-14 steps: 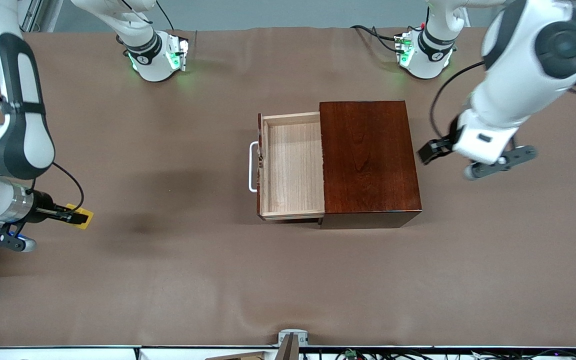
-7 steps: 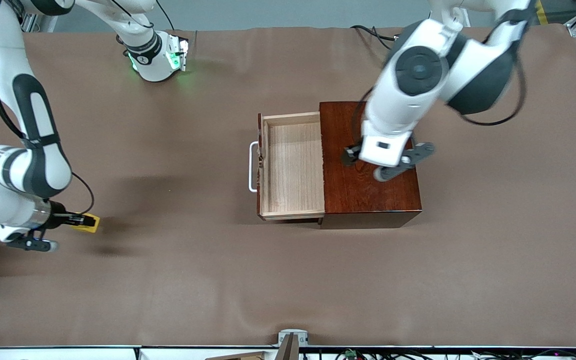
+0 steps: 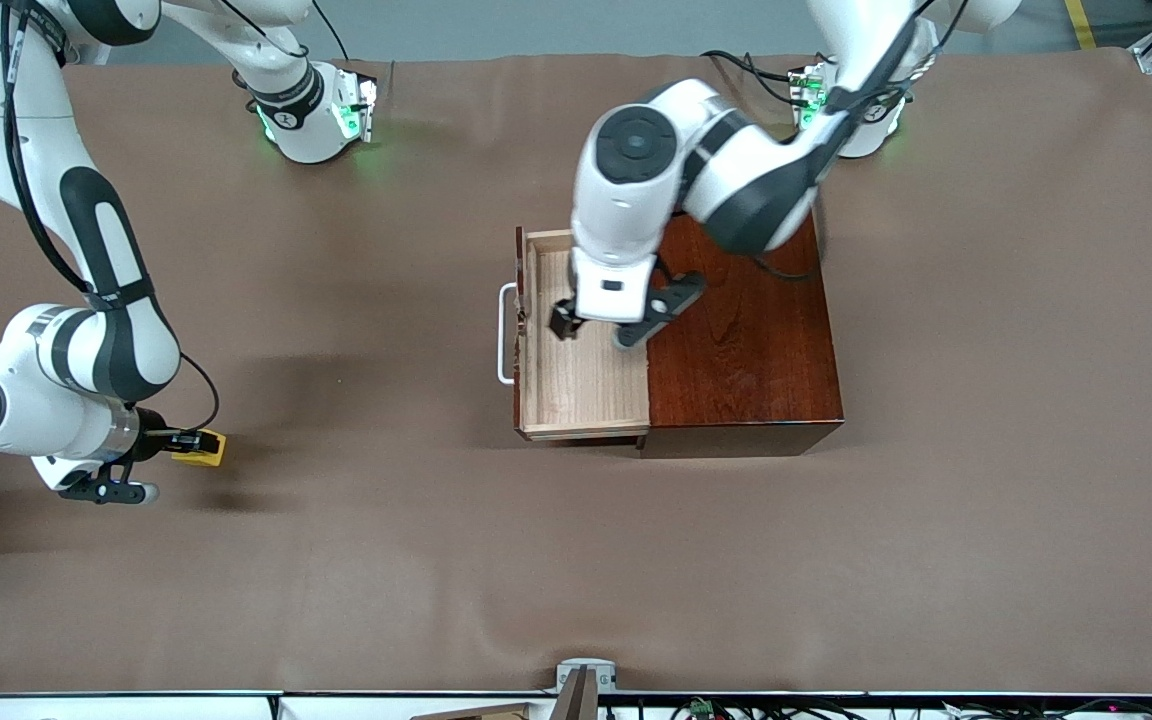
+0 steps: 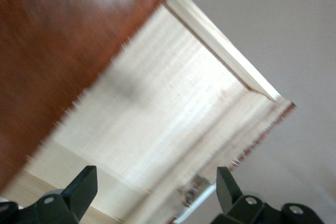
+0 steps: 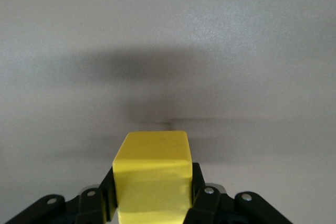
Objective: Open drawer, take yellow block, close drawer
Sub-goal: 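Lower the cube onto the table while the left gripper pushes the drawer, then push the drawer inward with the left gripper while the right gripper withdraws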
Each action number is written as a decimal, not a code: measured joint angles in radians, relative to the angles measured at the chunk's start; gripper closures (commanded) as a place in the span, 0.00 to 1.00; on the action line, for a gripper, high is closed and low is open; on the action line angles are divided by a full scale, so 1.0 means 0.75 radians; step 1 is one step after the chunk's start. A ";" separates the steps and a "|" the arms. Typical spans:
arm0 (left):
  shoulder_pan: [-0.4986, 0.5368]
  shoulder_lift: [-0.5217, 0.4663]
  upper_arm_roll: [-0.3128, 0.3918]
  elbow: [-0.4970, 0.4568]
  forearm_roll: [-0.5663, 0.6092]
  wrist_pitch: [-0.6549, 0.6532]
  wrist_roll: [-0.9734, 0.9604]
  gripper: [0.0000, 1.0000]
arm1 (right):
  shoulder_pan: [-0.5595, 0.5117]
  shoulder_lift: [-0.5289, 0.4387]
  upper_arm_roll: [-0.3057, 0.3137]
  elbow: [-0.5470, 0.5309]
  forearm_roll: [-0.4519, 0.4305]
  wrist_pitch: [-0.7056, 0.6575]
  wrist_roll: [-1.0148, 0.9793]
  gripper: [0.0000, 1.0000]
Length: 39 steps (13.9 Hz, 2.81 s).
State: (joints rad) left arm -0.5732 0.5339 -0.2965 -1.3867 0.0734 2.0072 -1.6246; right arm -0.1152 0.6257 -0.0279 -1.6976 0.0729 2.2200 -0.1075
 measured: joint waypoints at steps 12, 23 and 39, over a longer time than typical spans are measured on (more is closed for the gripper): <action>-0.503 0.211 0.430 0.127 0.004 0.401 -1.151 0.00 | -0.001 0.059 -0.004 0.000 -0.041 0.077 0.000 0.00; -0.510 0.317 0.446 0.179 -0.206 0.378 -1.146 0.00 | 0.010 -0.337 0.006 0.145 -0.041 -0.412 0.001 0.00; -0.498 0.334 0.467 0.239 -0.249 0.125 -1.017 0.00 | 0.098 -0.784 0.002 0.083 -0.046 -0.754 0.130 0.00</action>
State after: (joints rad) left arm -0.9469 0.7843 0.0537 -1.2072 -0.1133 2.1010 -2.3876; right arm -0.0415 0.0378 -0.0267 -1.6357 0.0384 1.6547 -0.0101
